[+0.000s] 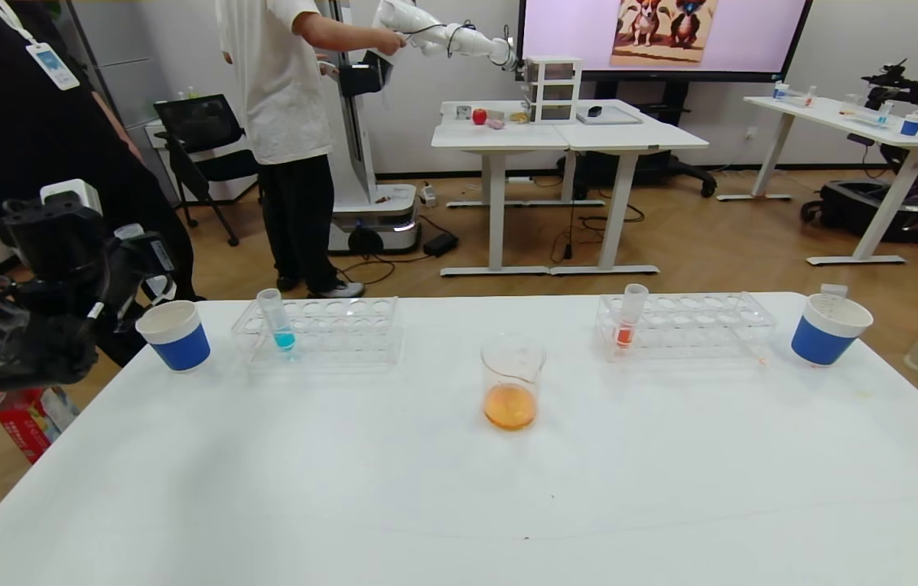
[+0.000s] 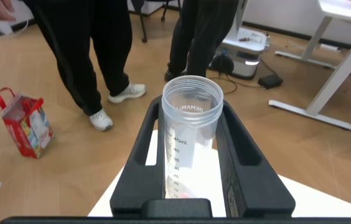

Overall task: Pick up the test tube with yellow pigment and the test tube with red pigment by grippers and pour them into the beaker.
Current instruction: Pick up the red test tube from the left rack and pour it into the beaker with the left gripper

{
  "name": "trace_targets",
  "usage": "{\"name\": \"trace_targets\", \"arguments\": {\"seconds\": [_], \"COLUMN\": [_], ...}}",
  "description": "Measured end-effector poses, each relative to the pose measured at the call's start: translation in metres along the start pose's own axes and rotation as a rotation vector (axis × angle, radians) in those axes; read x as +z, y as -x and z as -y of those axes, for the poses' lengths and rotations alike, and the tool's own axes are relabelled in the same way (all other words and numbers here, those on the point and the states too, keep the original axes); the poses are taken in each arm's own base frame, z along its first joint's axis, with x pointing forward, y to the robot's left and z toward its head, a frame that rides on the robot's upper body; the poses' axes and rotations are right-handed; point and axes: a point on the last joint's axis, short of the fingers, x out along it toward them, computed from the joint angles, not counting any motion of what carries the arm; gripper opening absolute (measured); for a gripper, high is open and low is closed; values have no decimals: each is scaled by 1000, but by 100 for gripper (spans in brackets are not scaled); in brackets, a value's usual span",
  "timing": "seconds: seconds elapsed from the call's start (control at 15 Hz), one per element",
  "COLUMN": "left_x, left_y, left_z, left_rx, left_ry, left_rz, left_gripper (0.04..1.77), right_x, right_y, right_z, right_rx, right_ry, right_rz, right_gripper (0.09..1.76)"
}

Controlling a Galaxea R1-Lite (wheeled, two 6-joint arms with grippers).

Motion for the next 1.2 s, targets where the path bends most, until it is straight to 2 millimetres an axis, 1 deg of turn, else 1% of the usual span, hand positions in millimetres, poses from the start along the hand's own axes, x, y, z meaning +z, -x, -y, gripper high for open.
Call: {"name": "trace_targets", "arguments": {"seconds": [0.13, 0.33, 0.67, 0.73, 0.8, 0.87, 0.93, 1.0, 1.07, 1.2], "left_x": [-17, -32, -44, -45, -45, -46, -46, -46, -47, -42], "left_y": [-4, -5, -3, -2, -2, -1, -1, 0, 0, 0], "left_z": [1, 2, -1, -2, -3, -3, -3, -4, -4, -4], "left_rx": [0, -3, -1, 1, 1, 1, 1, 2, 3, 2], "left_ry": [5, 2, -10, -10, -9, -12, -21, -27, -29, -27], "left_rz": [-35, -46, -70, -72, -68, -64, -65, -67, -69, -58], "left_gripper": [50, 50, 50, 53, 68, 101, 140, 164, 175, 175], "right_x": [0, 0, 0, 0, 0, 0, 0, 0, 0, 0], "right_y": [0, 0, 0, 0, 0, 0, 0, 0, 0, 0], "right_z": [0, 0, 0, 0, 0, 0, 0, 0, 0, 0], "right_rx": [0, 0, 0, 0, 0, 0, 0, 0, 0, 0], "right_ry": [0, 0, 0, 0, 0, 0, 0, 0, 0, 0], "right_rz": [0, 0, 0, 0, 0, 0, 0, 0, 0, 0], "right_gripper": [174, 174, 174, 174, 174, 174, 174, 174, 174, 174]}}
